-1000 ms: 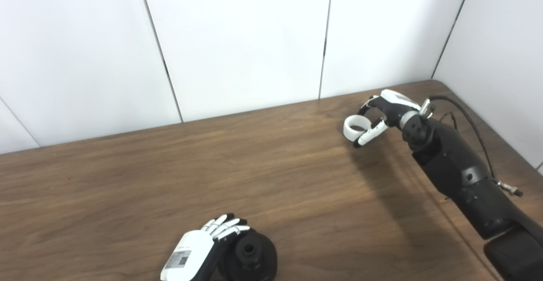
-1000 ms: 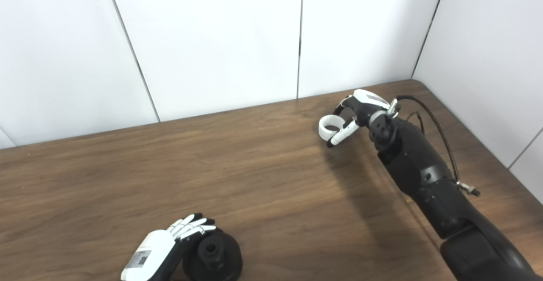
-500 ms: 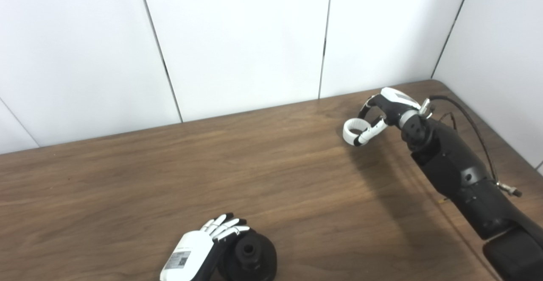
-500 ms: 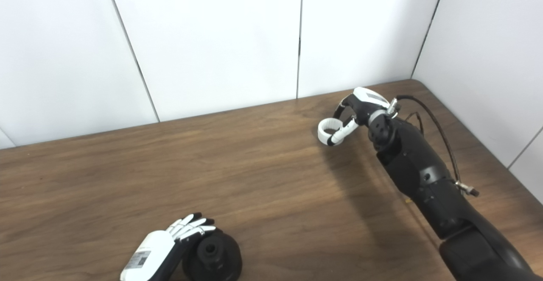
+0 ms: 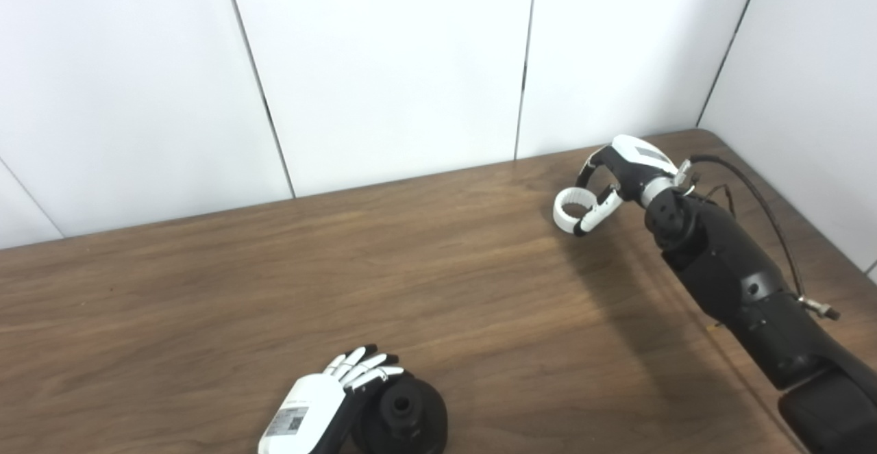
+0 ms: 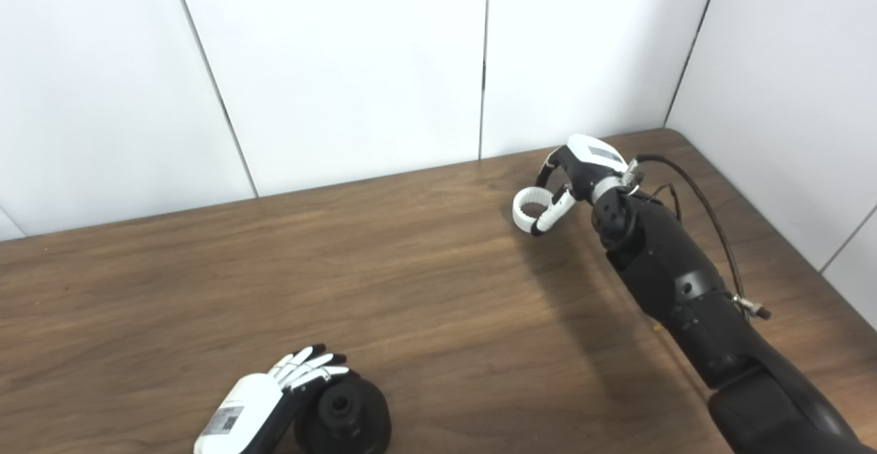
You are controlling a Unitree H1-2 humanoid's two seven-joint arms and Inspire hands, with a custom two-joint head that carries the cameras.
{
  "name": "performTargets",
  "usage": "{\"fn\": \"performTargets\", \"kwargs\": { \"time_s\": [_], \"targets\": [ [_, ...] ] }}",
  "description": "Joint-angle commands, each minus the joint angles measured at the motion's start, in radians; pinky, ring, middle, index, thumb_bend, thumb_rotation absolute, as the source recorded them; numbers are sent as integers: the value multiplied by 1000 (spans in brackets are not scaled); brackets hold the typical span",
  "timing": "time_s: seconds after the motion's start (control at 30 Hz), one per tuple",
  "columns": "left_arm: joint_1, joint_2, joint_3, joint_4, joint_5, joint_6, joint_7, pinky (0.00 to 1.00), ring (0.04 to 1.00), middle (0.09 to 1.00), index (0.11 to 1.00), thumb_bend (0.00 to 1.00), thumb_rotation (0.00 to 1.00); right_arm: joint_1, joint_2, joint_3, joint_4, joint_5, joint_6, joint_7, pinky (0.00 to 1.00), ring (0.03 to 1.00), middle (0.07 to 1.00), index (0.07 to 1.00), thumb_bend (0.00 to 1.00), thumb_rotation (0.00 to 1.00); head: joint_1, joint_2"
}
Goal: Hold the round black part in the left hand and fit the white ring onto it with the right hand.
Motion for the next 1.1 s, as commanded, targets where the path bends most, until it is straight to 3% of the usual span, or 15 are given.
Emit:
{"fn": "performTargets", "kwargs": {
  "time_s": [0.0,0.23,0.5,0.87,1.07],
  "targets": [
    [41,41,-17,45,29,12,-75,974,967,893,490,523,73,-36,-27,-3,-19,-4,-25,-23,949,949,833,485,525,138,1,4],
    [43,36,-25,24,44,27,-89,976,971,895,491,523,75,-22,-52,8,-85,-6,-6,29,966,953,835,485,525,140,43,33],
    [53,17,-30,-4,53,50,-104,984,978,898,491,523,75,22,-85,6,-360,15,62,240,960,936,821,483,526,139,112,73],
    [47,-12,-46,-25,80,80,-130,989,970,891,489,524,73,45,-18,-55,-677,-40,63,537,904,939,818,482,524,134,209,121],
    [40,-30,-47,-21,98,86,-135,972,968,885,490,524,72,42,44,-33,-794,-73,63,649,911,934,819,481,525,134,238,144]
  ]
}}
